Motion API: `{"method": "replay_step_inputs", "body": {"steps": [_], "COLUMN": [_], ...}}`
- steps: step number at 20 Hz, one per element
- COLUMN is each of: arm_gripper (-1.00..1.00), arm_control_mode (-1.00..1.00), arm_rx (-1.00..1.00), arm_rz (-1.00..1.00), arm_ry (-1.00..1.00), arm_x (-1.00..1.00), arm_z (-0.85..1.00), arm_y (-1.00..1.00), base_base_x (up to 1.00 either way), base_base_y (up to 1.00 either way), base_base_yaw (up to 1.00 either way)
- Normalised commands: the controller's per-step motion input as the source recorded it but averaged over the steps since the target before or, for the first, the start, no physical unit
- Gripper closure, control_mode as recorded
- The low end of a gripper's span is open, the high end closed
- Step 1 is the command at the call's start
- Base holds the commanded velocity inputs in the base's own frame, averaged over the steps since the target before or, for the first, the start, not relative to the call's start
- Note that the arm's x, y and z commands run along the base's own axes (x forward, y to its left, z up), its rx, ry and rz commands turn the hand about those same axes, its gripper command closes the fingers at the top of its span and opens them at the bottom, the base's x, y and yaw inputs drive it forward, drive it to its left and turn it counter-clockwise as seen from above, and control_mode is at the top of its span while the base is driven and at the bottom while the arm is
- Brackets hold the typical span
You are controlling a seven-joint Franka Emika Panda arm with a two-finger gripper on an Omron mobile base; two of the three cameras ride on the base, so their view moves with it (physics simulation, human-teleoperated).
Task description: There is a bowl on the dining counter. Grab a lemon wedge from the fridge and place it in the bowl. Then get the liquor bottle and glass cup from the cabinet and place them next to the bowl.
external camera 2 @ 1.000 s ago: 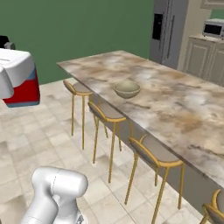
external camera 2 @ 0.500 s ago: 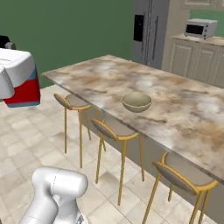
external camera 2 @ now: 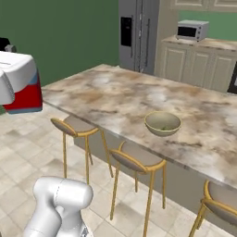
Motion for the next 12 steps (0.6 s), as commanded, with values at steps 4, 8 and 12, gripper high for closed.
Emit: {"method": "replay_step_inputs", "body": {"steps": [4,8,12], "arm_gripper": [1.00,1.00,1.00], "arm_control_mode": [1.00,1.00,1.00], "arm_rx": [0.00,0.00,0.00], "arm_rz": [0.00,0.00,0.00], "arm_ry": [0.00,0.00,0.00], "arm_x": [0.00,0.00,0.00], "arm_z": [0.00,0.00,0.00], "arm_y": [0.00,0.00,0.00], "base_base_x": [0.87,0.84,0.73], "base_base_y": [0.55,0.40,0.27], "base_base_yaw": [-0.34,-0.35,-0.37]}}
